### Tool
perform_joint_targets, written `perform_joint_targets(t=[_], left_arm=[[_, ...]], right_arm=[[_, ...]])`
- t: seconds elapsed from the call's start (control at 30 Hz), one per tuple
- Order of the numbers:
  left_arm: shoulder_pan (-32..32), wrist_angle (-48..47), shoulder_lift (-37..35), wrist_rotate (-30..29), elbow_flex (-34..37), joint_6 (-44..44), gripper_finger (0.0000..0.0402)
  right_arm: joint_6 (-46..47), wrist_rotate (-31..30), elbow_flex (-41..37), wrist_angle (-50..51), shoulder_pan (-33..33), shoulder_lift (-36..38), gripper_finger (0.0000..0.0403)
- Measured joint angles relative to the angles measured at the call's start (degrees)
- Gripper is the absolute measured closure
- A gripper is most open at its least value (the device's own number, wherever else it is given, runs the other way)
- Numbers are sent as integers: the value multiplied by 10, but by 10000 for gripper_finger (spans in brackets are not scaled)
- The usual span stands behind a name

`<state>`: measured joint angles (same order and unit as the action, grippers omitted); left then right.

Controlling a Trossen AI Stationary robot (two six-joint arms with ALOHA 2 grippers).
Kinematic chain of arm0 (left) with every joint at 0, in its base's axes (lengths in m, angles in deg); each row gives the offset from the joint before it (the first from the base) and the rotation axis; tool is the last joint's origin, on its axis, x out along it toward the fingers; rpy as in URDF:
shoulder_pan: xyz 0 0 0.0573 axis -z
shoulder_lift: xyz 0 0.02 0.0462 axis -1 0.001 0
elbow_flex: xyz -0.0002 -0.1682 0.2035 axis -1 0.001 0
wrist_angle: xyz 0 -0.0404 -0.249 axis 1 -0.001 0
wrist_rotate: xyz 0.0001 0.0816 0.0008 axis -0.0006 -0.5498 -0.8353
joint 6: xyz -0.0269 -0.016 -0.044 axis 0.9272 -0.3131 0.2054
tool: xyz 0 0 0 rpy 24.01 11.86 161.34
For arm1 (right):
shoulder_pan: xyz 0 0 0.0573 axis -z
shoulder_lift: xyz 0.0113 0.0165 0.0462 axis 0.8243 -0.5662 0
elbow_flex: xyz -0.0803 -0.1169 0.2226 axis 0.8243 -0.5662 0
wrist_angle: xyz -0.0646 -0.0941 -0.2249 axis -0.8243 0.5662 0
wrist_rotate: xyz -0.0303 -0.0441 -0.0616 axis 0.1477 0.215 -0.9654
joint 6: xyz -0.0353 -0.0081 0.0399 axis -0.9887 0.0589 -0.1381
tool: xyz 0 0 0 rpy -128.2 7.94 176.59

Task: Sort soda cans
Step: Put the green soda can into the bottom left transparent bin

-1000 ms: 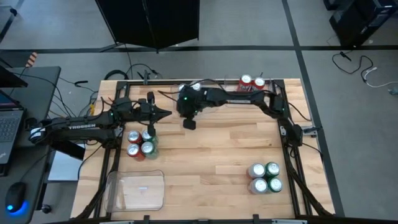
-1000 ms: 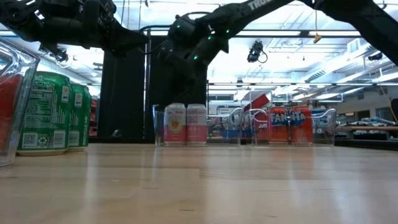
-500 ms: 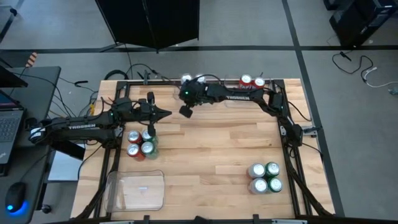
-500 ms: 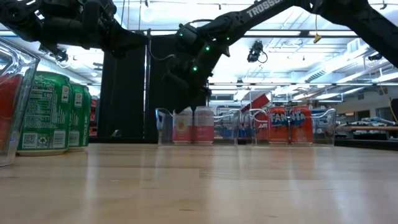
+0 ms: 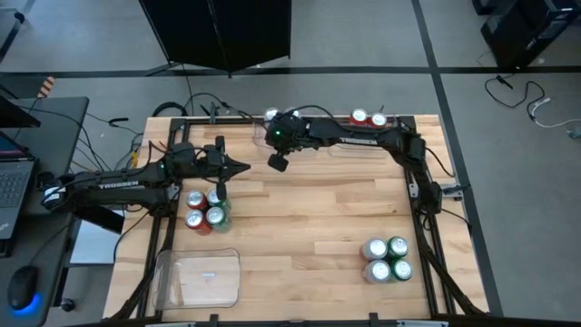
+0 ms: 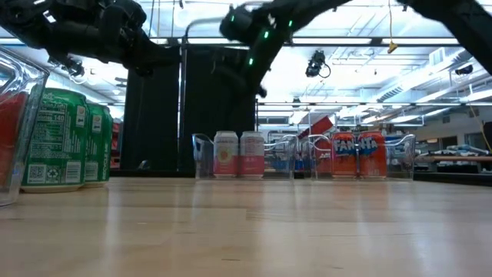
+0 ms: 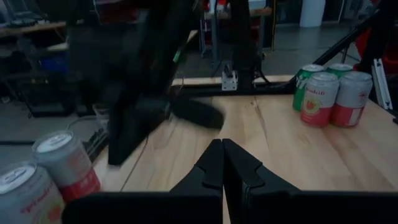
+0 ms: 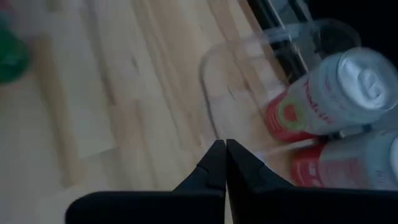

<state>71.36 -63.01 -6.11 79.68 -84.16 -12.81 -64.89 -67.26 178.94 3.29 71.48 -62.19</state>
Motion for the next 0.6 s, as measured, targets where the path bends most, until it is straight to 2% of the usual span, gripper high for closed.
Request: perform_joint_targets(t=[0.13,0.27,0.43,0.6], left_arm=[[27,-75,-11,-29,-26,-2,402],[58,-136,-29,-58,-44,-12,402],[87,-189,-59,-89,-50,3,402],[113,-229,-82,-137,-50,28,402]], right_arm=[[-9,2,-63,-63,-28,48,403],[-6,45,-194,-209,-62,91,403],[36,72,-339,-446,-120,119,403],[75,74,-371,-634,-183,88,403]])
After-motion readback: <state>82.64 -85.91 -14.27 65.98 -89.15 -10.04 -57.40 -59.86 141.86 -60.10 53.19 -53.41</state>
